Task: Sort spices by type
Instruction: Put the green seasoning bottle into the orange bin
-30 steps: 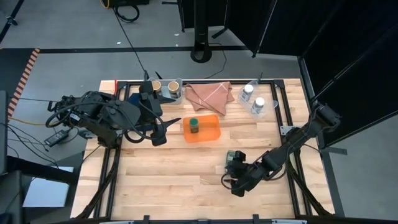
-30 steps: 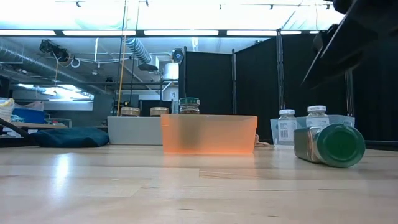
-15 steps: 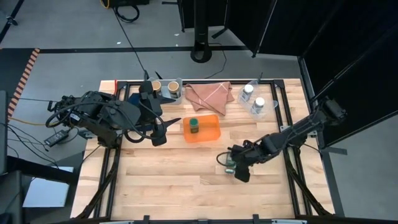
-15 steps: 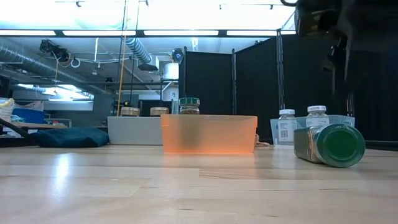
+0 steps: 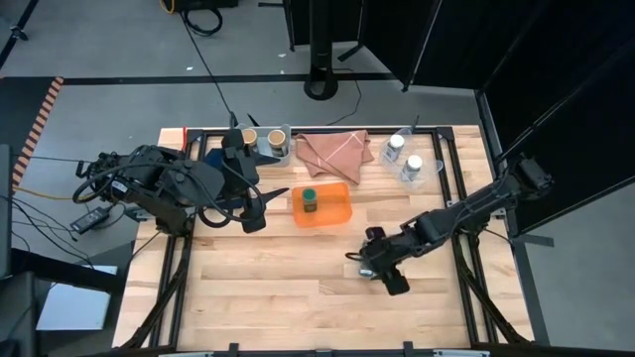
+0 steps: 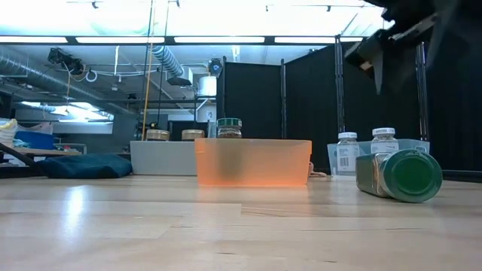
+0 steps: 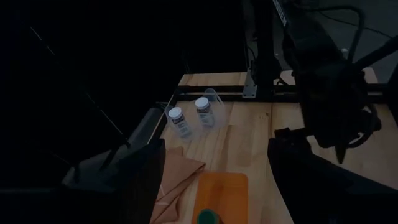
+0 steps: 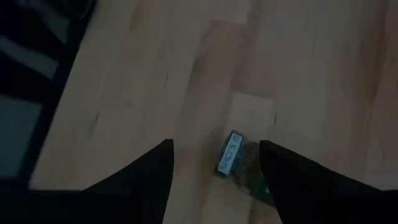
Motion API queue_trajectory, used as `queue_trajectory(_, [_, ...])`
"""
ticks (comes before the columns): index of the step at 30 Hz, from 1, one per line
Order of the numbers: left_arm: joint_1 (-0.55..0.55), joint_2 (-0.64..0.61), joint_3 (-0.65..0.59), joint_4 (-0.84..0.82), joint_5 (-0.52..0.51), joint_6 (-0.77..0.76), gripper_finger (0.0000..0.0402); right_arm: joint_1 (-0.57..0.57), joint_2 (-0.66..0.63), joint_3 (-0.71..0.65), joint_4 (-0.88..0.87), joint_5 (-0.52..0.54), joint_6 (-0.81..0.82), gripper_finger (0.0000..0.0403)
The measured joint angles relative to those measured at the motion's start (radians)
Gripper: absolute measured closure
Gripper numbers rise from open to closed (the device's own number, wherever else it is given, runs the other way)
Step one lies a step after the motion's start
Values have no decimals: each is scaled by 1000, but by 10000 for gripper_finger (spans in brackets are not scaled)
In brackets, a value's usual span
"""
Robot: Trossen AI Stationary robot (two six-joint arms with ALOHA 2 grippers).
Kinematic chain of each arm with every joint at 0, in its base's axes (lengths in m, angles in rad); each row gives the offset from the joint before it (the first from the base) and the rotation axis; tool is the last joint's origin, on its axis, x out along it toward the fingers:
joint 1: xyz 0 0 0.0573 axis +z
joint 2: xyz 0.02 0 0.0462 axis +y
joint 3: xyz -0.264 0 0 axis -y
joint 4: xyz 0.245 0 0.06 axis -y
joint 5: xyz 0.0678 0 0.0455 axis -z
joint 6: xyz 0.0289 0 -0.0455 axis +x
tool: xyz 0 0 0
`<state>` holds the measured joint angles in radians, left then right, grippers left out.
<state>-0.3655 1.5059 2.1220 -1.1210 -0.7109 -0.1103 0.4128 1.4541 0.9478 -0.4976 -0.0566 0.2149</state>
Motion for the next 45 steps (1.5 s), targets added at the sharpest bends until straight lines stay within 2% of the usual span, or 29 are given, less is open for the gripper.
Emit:
queue_trajectory(5, [0,0,0,0,0,-6,112,-2,15,0,-43,-18,-166,162])
queue_trajectory(12, [0,0,0,-5,0,-16,112,-9,137,22,-96,-7,-344,159])
queue_trajectory(19, [0,0,0,-23,-5,-33,112,-13,215,171,-277,188,-372,165])
queue_trajectory(28, [0,0,0,-34,-14,-41,112,-72,205,300,-329,189,-435,167])
queue_trajectory(30, [0,0,0,-42,-15,-41,112,-79,205,330,-340,199,-493,169])
queue_trajectory(35, [0,0,0,-63,-21,-56,112,-68,205,361,-350,218,-756,171])
queue_trajectory(38, [0,0,0,-74,-21,-60,112,-44,210,362,-350,327,-859,158])
queue_trajectory(41, [0,0,0,-85,-21,-73,112,-25,214,362,-368,372,-945,132])
queue_trajectory(45, [0,0,0,-91,-21,-78,112,-14,224,363,-358,468,-946,95])
